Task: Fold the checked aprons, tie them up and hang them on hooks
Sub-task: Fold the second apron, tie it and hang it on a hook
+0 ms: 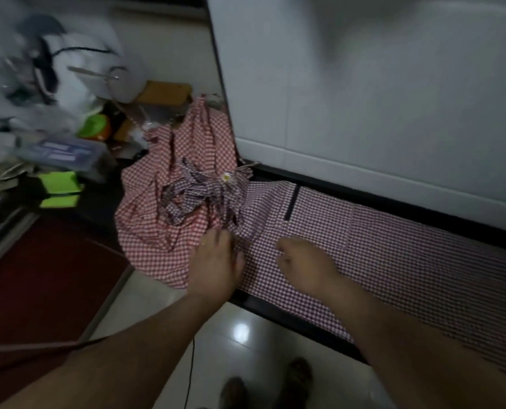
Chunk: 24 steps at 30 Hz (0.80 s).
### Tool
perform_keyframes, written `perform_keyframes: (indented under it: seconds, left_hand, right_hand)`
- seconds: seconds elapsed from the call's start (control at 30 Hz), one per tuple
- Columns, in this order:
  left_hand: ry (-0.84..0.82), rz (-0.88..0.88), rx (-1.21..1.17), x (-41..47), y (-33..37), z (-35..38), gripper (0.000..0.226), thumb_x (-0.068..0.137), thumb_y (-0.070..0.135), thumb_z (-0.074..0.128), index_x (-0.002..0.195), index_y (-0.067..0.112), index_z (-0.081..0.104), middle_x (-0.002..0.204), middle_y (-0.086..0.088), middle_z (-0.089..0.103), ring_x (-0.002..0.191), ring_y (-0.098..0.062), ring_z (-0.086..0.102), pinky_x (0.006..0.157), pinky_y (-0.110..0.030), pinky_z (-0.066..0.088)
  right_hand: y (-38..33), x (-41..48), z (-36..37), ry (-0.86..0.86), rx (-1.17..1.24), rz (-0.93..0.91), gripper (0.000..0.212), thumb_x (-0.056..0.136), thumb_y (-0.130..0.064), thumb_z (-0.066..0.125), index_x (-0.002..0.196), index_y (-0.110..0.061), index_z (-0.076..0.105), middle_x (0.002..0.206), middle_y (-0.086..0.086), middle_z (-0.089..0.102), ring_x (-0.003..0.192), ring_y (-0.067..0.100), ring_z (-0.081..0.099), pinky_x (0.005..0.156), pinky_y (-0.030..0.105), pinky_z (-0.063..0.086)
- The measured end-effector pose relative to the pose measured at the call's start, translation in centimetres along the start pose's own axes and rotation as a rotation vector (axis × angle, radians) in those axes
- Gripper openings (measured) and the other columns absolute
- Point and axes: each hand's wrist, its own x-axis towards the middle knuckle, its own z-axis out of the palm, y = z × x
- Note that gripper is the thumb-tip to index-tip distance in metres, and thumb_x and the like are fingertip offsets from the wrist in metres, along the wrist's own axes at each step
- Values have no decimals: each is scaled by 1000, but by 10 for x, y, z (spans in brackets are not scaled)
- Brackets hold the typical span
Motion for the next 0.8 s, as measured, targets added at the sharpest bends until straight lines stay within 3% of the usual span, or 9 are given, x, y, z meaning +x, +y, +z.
perform_keyframes:
  seconds: [0.1, 0.13, 0.2, 0.27, 0.37, 0.47, 0.67, 0.73, 0.8]
  left_hand:
    - [-113, -458, -374, 16, -20, 0, 65, 87, 42, 78, 133, 6, 49, 129, -11, 58, 118, -30, 56, 100, -40, 50]
    - [-188, -502, -502, 23, -29, 6, 63, 88, 39, 79, 134, 6, 53, 129, -8, 62, 120, -28, 59, 101, -35, 51]
    - [-236, -546, -675, 31, -36, 9, 19, 94, 29, 73, 101, 12, 68, 97, -5, 72, 96, -27, 67, 76, -26, 55]
    - [-220, -638, -930, 40, -42, 10, 24, 98, 21, 64, 82, 4, 63, 74, -11, 69, 71, -27, 66, 61, -30, 56]
    - [-273, -824, -1491, 55, -56, -13, 23, 99, 11, 56, 76, 7, 58, 64, -14, 56, 61, -24, 55, 64, -33, 50]
    - [-261, -750, -1782, 66, -84, -53, 27, 100, 9, 49, 75, 18, 49, 59, 0, 33, 55, -15, 37, 61, -29, 41]
    - [-91, -828, -1796, 81, -147, -93, 33, 103, 15, 48, 71, 22, 44, 55, 5, 31, 49, -10, 32, 58, -27, 37]
    - [-57, -902, -1770, 78, -165, -97, 37, 102, 14, 51, 66, 19, 43, 55, 2, 35, 49, -11, 36, 58, -28, 41]
    - [-54, -911, -1769, 69, -176, -99, 39, 101, 12, 52, 64, 17, 43, 55, 0, 37, 48, -13, 39, 54, -28, 45]
  right_hand:
    - [-48, 33, 35, -148, 191, 20, 38, 101, -28, 53, 138, -15, 57, 133, 6, 62, 115, 22, 61, 102, 35, 49]
    - [-54, 38, 44, -154, 217, 43, 40, 100, -28, 55, 138, -17, 55, 131, 4, 62, 113, 20, 61, 101, 35, 49]
    - [-54, 38, 54, -114, 220, 74, 39, 96, -34, 61, 133, -22, 54, 120, -2, 61, 106, 15, 59, 94, 32, 49]
    - [-49, 37, 60, -81, 174, 64, 41, 92, -37, 66, 129, -27, 52, 117, -8, 57, 106, 11, 55, 91, 27, 45]
    - [-51, 41, 65, -96, 97, 42, 50, 92, -39, 64, 138, -27, 48, 130, -10, 56, 117, 8, 55, 101, 28, 48]
    - [-61, 47, 56, -94, 113, 45, 37, 92, -36, 66, 126, -29, 52, 119, -14, 59, 107, 2, 58, 90, 19, 48]
    - [-81, 66, 41, -243, 3, 251, 23, 97, -38, 57, 117, -26, 55, 107, 0, 68, 99, 24, 68, 89, 41, 56]
    - [-91, 72, 35, -304, -126, 261, 38, 104, -42, 43, 130, -18, 56, 122, 9, 68, 113, 33, 65, 101, 48, 52]
    - [-109, 74, 29, -270, -200, 233, 59, 107, -48, 24, 143, -10, 53, 143, 11, 59, 128, 33, 57, 113, 45, 42]
